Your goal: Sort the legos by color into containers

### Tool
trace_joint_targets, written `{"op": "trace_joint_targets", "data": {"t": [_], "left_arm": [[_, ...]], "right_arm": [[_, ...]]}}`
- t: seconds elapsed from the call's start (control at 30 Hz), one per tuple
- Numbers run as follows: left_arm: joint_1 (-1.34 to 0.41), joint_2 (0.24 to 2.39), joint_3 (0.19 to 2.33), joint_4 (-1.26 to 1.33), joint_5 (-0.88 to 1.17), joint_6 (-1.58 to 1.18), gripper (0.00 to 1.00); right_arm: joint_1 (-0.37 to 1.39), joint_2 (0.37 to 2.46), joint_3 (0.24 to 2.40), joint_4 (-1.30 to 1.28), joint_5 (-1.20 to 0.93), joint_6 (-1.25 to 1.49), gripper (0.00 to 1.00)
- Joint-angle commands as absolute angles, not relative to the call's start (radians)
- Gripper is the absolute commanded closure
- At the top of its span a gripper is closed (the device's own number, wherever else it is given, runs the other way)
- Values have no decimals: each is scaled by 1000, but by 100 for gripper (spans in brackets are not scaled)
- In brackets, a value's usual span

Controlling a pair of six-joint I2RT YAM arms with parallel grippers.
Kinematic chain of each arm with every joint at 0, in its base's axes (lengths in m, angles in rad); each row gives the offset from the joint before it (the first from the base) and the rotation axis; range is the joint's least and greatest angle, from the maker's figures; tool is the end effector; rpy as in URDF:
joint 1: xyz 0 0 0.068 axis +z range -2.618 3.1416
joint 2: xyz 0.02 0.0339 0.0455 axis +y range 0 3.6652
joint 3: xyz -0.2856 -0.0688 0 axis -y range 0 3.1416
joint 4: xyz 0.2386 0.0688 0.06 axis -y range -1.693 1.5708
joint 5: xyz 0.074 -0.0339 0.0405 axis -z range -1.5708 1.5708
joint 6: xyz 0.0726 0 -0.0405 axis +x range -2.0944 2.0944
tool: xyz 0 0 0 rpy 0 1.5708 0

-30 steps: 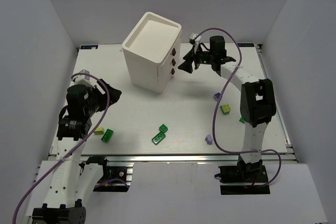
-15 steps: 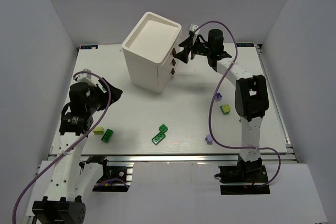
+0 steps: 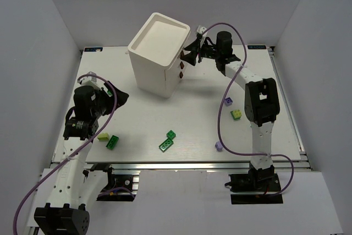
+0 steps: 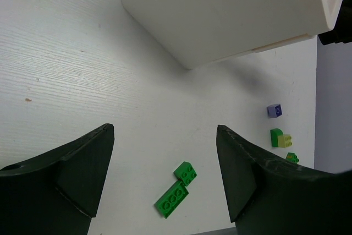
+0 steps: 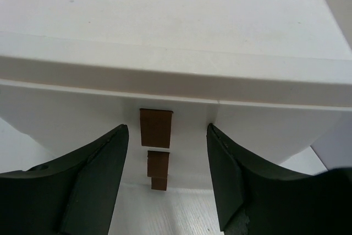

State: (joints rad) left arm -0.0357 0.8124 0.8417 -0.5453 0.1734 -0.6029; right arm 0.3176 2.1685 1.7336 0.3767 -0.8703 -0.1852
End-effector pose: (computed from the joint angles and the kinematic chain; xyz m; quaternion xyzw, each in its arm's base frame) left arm 0.1863 -0.0192 0.3160 -0.1990 0.8387 -0.2284 0.4526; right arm 0.4985 0.2223 0.2964 -0.4443 0.5669 0.3471 0.6006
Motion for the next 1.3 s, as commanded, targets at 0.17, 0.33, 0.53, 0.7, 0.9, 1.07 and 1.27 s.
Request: {"op": "trace_joint_targets", "data": {"t": [0.17, 0.33, 0.53, 0.7, 0.9, 1.07, 1.27], "left_arm": [[-35, 795, 839, -537, 183, -607, 16], [-35, 785, 842, -546, 178, -607, 16], [-35, 778, 845, -554, 176, -609, 16], [-35, 778, 847, -552, 176, -612, 16], [-35, 784, 842, -551, 149, -618, 15], [-35, 819, 844, -545, 130, -607, 13], [-35, 911, 850, -526, 106, -589, 10]], "right_arm": [[337, 2186, 1770, 449, -845, -173, 48], [334, 2201, 1778, 475, -888, -152, 70], [353, 2181, 1732, 512, -890, -152, 100], [324, 2117, 1654, 546, -865, -147, 100], [278, 1985, 1470, 555, -841, -164, 100], [233, 1882, 1323, 551, -839, -172, 100], [206, 1819, 1249, 523, -844, -190, 100]]}}
